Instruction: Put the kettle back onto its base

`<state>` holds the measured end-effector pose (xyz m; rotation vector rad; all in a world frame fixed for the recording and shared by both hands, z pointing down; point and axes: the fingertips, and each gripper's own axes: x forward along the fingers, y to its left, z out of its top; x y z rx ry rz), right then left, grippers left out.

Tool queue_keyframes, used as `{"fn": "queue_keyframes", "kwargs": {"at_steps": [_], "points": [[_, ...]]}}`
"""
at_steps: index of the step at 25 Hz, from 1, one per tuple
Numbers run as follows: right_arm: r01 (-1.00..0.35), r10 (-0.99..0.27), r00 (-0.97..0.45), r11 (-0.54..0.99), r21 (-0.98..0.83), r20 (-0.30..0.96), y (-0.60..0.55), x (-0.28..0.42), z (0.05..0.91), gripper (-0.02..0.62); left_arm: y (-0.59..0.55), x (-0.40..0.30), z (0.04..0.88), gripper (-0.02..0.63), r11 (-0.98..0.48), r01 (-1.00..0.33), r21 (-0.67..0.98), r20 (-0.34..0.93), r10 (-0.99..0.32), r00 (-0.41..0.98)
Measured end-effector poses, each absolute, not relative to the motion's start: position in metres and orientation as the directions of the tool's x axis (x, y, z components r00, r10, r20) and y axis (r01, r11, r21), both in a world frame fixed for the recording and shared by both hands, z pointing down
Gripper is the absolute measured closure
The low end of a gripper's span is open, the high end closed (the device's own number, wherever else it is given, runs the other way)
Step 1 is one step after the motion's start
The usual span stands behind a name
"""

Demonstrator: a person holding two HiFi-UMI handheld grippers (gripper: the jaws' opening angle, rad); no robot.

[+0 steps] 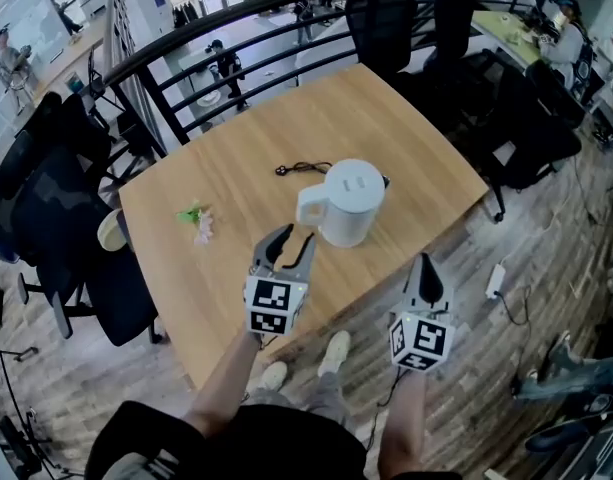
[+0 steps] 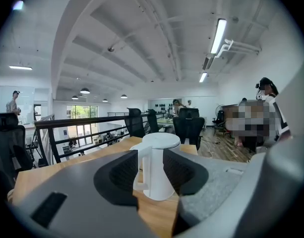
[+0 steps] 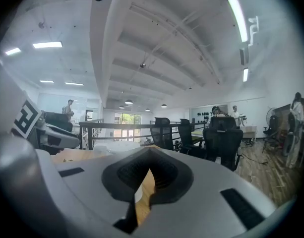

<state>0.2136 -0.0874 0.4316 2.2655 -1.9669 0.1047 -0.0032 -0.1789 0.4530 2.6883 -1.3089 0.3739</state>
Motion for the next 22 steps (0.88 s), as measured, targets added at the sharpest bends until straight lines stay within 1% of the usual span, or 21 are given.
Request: {"fn": "queue_keyframes", "kwargs": {"at_steps": [6, 13, 22], "points": [[-0.982, -0.977, 0.183, -0.177, 0.059, 0.106, -0.058, 0.198, 0.402, 0.597, -0.155, -0.01, 0.428, 0.479, -0.663, -0.749, 0.005, 0.249, -0.725, 0.643], [-0.973, -0.972, 0.224, -0.218, 0.079, 0.073, -0.023, 0.182, 0.39, 0.597, -0.126, -0.017, 0.415, 0.503, -0.715, -0.699, -0.001, 0.241, -0.679, 0.694], [-0.964, -0.963, 0.259, -0.253, 0.082, 0.078, 0.019, 0.153, 0.385, 0.597, -0.088, -0.026, 0.397, 0.535, -0.768, -0.641, 0.005, 0.209, -0.626, 0.751]]}}
